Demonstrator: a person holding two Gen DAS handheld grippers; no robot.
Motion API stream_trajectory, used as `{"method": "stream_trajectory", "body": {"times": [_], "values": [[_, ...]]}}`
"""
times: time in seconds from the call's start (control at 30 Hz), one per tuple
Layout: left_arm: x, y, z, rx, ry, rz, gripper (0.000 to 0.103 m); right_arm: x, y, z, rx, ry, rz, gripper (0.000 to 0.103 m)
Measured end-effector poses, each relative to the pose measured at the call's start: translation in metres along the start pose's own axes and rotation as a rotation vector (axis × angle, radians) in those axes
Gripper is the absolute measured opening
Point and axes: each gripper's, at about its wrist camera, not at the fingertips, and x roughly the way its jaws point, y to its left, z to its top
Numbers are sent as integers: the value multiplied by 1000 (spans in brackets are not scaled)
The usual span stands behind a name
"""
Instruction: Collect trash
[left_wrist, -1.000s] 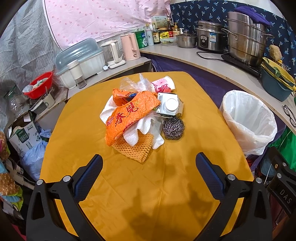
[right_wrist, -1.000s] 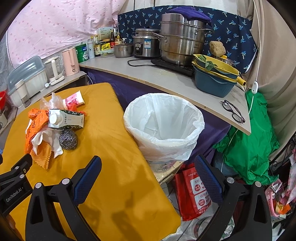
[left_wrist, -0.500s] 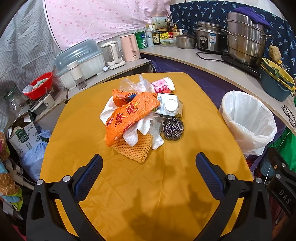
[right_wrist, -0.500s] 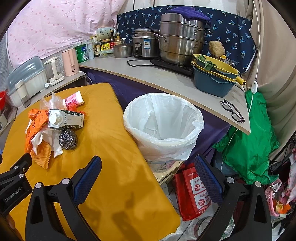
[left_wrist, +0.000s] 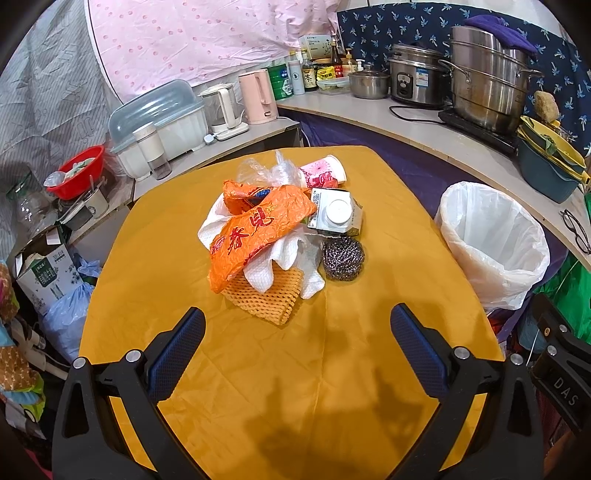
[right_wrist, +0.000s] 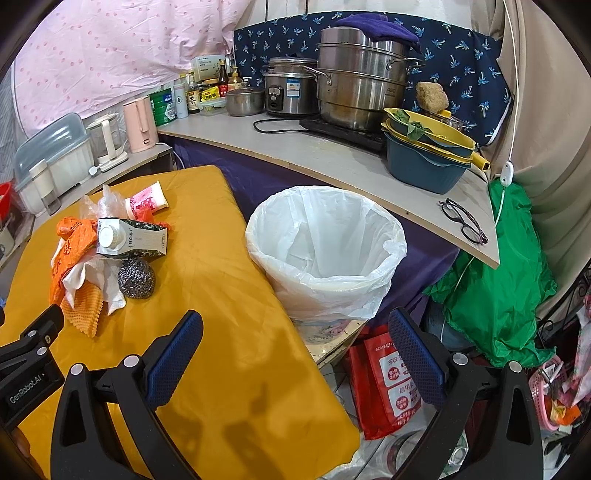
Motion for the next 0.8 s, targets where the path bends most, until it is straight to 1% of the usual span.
{"method": "stream_trajectory", "body": {"times": [0.6,0.8], "values": [[-4,-1,0,1,-12,-3,96,-2,2,-1,-1,-2,-3,96],[1,6,-1,-8,-8,-7,96,2,10,-3,-11,1,1,96]]}}
